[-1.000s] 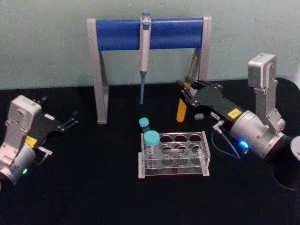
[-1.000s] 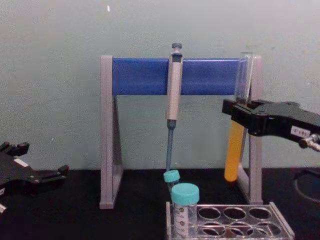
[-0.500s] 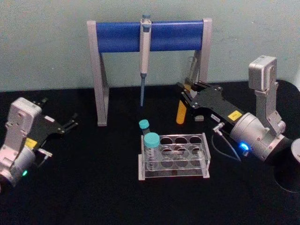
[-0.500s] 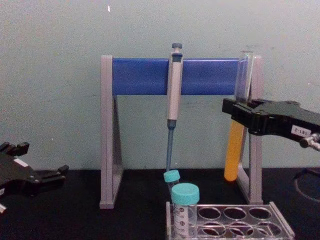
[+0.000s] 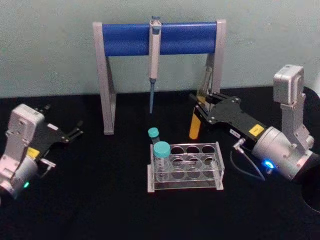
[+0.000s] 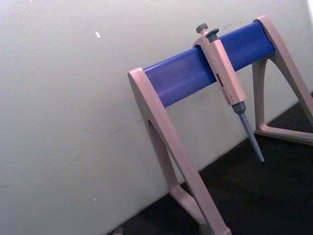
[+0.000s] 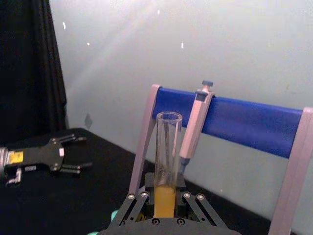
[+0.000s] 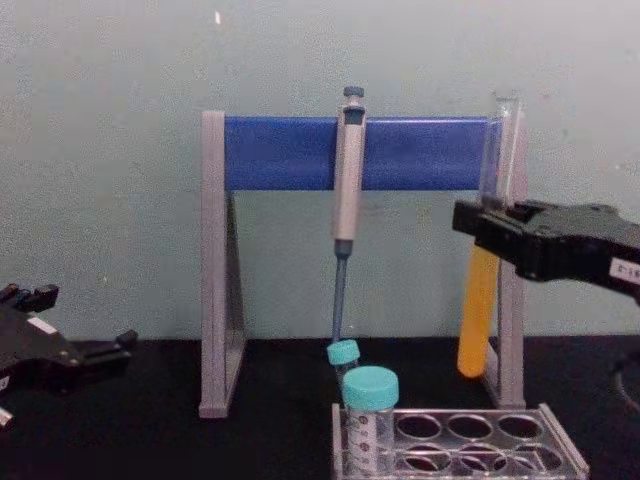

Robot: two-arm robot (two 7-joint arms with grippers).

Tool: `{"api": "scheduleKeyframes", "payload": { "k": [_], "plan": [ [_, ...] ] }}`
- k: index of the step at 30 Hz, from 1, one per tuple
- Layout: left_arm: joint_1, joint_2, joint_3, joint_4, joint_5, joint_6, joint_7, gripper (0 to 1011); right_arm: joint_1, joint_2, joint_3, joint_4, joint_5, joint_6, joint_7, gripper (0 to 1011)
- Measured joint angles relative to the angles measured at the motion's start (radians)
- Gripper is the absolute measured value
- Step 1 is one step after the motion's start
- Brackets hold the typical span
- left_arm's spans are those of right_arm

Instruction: Pick up the test tube from the test tube rack, shake it, then place it back into the test tube rack.

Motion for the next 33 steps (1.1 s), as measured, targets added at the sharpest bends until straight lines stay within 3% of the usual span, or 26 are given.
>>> {"api": "scheduleKeyframes", "payload": {
  "k": [10, 33],
  "plan": [
    [0.0, 0.0, 0.0, 0.0, 0.0, 0.0, 0.0, 1001, -0.01, 0.019, -0.01, 0.021, 0.0, 0.0, 0.009, 230],
    [0.0, 0.0, 0.0, 0.0, 0.0, 0.0, 0.0, 1001, 0.001, 0.005, -0.029, 0.078, -0.005, -0.022, 0.015, 230]
  ]
}}
